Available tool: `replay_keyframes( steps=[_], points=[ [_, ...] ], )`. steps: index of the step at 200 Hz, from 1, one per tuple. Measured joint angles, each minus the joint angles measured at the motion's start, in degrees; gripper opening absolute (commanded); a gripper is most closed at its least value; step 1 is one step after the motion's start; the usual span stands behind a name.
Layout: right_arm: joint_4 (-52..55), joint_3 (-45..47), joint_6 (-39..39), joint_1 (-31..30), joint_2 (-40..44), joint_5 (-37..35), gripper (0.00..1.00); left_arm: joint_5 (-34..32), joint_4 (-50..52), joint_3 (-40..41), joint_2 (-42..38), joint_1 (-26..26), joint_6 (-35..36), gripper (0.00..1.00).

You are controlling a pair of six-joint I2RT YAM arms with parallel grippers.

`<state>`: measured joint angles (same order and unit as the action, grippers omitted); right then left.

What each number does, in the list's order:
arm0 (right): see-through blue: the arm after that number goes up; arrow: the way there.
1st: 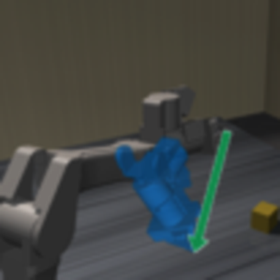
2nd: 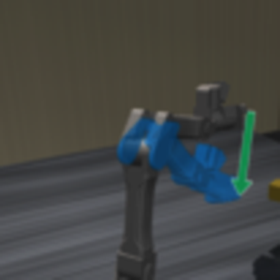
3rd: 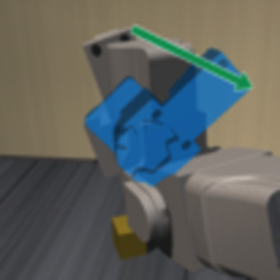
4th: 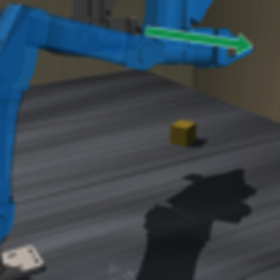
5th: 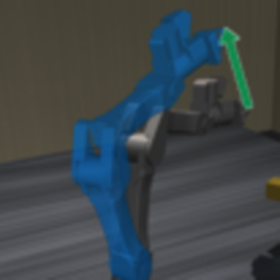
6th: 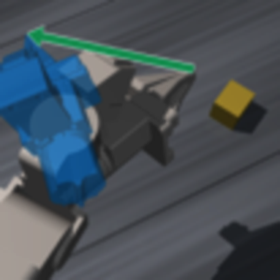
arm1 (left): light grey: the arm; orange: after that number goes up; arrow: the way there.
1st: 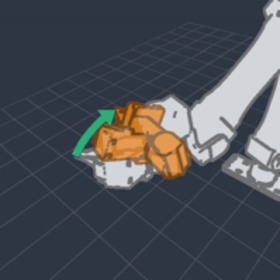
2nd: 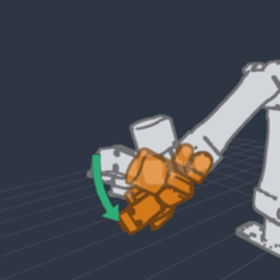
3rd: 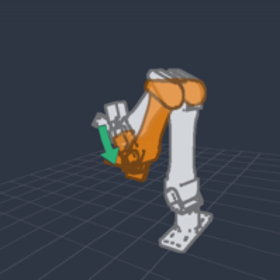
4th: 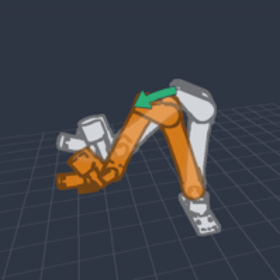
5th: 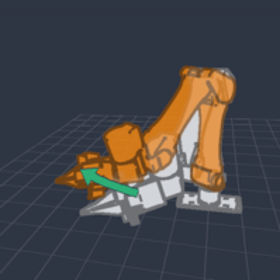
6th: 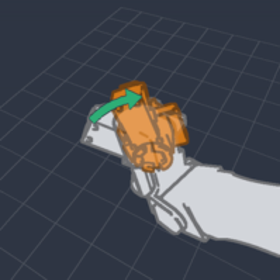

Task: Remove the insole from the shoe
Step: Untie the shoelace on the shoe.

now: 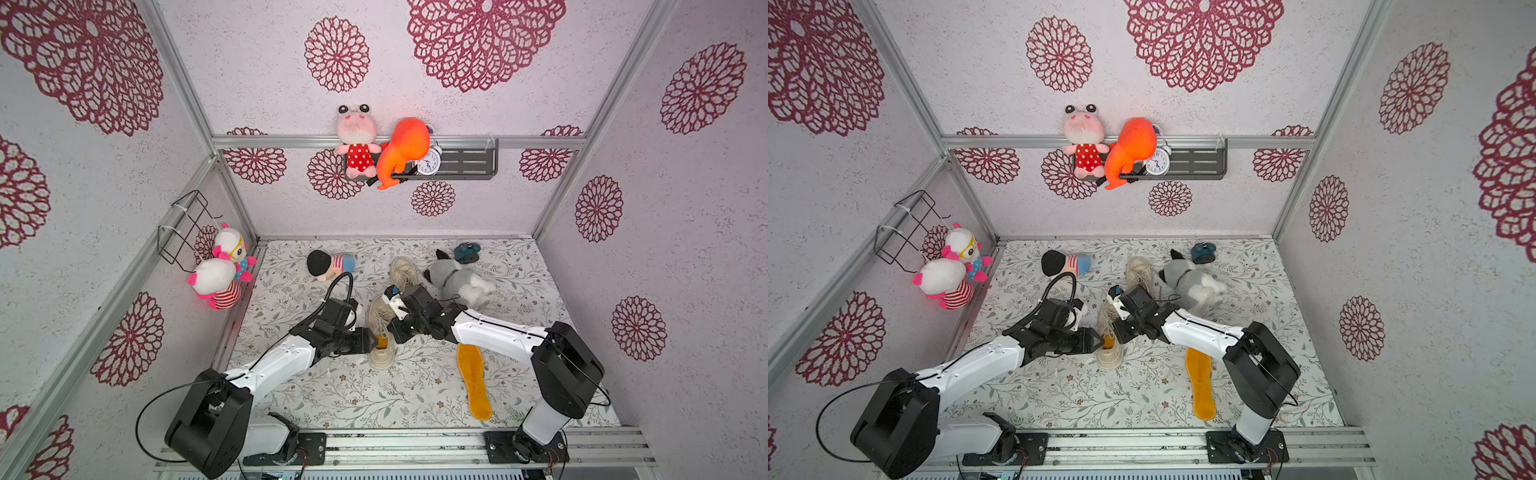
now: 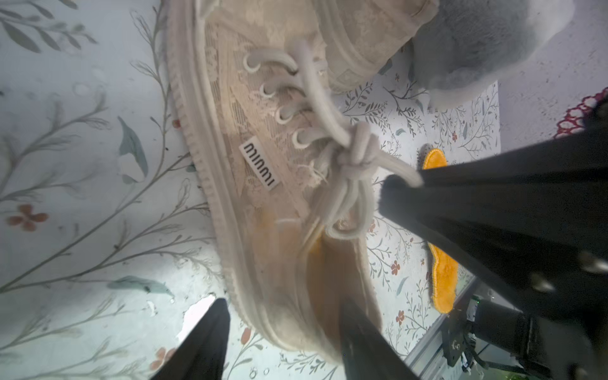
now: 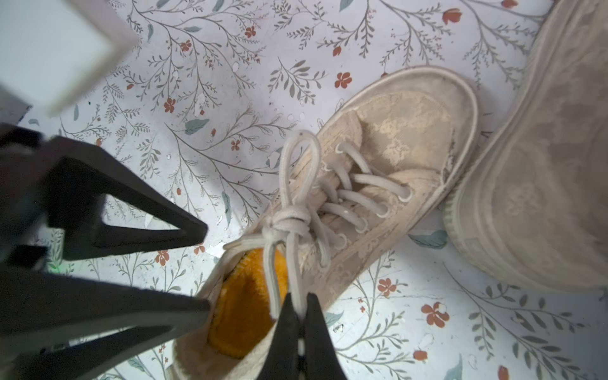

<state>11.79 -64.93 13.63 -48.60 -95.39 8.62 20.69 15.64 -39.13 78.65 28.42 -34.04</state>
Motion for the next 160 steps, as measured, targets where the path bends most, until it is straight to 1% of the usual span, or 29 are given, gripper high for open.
replay_keyframes(
  steps=[17,32,61,88,127,142,160],
  points=[
    [1.1,-0.6,0.0,0.0,1.7,-0.9,0.0,0.7,-1.2,-0.1,2.2,0.0,0.2,0.29],
    [1.8,-1.1,0.0,-0.1,3.5,-1.4,0.0,1.1,-1.9,-0.6,3.4,0.0,0.7,0.22],
    [2.3,-2.7,0.0,-0.2,7.5,-2.8,0.0,1.6,-2.1,-1.3,5.1,0.0,1.4,0.14],
    [2.1,-5.6,0.0,-0.2,9.9,-4.2,0.0,1.9,-2.1,-1.3,5.4,-0.1,1.5,0.13],
    [0.6,-9.2,-0.2,-0.3,10.1,-5.6,0.0,1.9,-2.1,-1.3,5.4,-0.1,1.9,0.14],
    [0.3,-9.9,-0.6,-0.3,9.9,-5.7,0.0,1.9,-2.1,-1.3,5.4,-0.1,2.0,0.17],
    [-0.4,-10.4,-0.7,-0.3,8.7,-5.9,0.0,2.0,-2.1,-1.3,5.2,-0.1,2.3,0.25]
  ],
)
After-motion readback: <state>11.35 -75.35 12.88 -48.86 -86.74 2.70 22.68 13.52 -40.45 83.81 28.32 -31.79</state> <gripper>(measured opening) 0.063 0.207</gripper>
